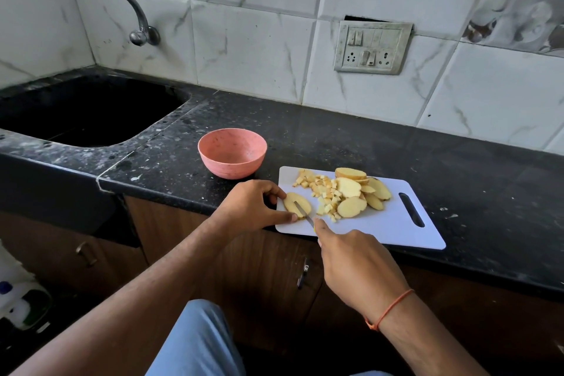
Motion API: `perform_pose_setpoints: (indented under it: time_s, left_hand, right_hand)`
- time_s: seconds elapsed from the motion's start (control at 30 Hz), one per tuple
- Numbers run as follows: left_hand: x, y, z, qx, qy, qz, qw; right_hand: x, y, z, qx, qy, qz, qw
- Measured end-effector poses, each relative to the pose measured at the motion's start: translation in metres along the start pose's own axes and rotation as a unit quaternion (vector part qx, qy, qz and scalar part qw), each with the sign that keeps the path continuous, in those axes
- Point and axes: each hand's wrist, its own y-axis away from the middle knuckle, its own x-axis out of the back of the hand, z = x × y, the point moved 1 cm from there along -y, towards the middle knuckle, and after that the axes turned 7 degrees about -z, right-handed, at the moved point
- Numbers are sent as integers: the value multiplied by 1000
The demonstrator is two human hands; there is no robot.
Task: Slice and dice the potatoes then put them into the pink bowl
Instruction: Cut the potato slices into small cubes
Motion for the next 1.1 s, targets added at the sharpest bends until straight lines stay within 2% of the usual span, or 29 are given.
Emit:
perform_pose_setpoints:
  time_s: [0.3, 0.6, 0.73, 0.83, 0.97, 1.1]
  left_hand:
    - [0, 2, 2, -1, -5, 5, 1000]
    - [4, 7, 0, -19, -4, -3, 1000]
    - [-1, 21, -8, -97, -8, 42, 994]
    - [-6, 28, -13, -141, -7, 47, 989]
    - [-13, 31, -21, -249, -42, 63, 966]
    - [-18, 30, -27, -285, -82, 87, 951]
  right_hand:
    - [2, 30, 11, 11, -6, -7, 1000]
    - [4, 47, 22, 13, -81, 26, 996]
    - [11, 38, 17, 19, -117, 47, 992]
    - [13, 22, 8, 18, -110, 68, 991]
    - [8, 0, -1, 27, -103, 83, 991]
    - [3, -18, -6, 28, -82, 71, 994]
